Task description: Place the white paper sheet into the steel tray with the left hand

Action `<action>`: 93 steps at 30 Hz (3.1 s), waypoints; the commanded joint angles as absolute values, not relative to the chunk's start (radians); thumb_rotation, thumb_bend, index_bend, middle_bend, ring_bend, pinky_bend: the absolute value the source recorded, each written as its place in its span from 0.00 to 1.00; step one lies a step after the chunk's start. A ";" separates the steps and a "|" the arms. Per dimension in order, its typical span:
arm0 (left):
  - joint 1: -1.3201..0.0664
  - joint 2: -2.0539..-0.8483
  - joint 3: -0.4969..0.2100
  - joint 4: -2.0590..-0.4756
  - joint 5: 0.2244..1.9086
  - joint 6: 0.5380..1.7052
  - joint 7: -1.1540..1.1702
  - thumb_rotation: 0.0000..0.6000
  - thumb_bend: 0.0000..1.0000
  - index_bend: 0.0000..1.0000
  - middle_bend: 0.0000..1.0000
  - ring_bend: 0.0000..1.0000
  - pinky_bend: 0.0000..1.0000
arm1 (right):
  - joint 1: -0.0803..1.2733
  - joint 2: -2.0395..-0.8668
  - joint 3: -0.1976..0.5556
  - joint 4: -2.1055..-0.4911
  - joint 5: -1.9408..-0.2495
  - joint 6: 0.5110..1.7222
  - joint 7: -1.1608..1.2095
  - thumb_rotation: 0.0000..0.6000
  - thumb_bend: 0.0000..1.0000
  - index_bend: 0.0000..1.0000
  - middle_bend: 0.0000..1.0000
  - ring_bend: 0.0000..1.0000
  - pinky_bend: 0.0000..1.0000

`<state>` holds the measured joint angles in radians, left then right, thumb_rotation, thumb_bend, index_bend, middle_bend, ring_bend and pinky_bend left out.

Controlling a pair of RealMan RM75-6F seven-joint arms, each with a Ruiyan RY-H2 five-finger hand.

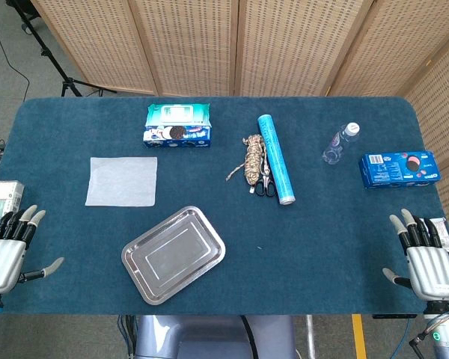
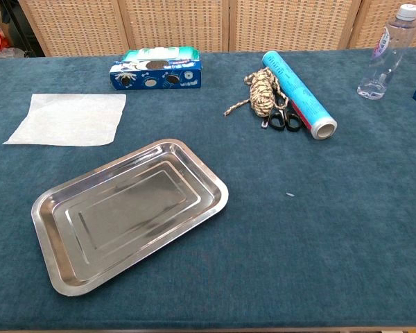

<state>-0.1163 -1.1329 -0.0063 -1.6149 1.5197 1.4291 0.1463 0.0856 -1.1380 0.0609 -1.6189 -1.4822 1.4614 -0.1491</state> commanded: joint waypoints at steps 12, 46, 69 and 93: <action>-0.142 -1.158 -0.023 -1.572 1.491 1.393 0.217 0.81 0.38 0.00 0.00 0.00 0.00 | 0.083 -1.137 0.060 -1.619 -1.484 1.465 -0.146 1.00 0.00 0.04 0.00 0.00 0.00; -0.409 -1.442 -0.114 -1.021 1.379 1.073 0.028 0.83 0.41 0.30 0.00 0.00 0.00 | 0.079 -1.142 0.062 -1.610 -1.501 1.485 -0.132 1.00 0.00 0.04 0.00 0.00 0.00; -0.472 -1.590 -0.081 -0.798 1.433 1.060 -0.103 0.85 0.41 0.30 0.00 0.00 0.00 | 0.074 -1.143 0.067 -1.597 -1.510 1.503 -0.107 1.00 0.00 0.04 0.00 0.00 0.00; -0.520 -1.662 -0.077 -0.694 1.419 0.990 -0.111 0.92 0.41 0.31 0.00 0.00 0.00 | 0.072 -1.145 0.069 -1.591 -1.517 1.513 -0.095 1.00 0.00 0.04 0.00 0.00 0.00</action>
<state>-0.5141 -1.6517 -0.0771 -0.7070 1.4198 0.9966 -0.1138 0.0720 -1.1446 0.0689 -1.5910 -1.5170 1.5125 -0.0955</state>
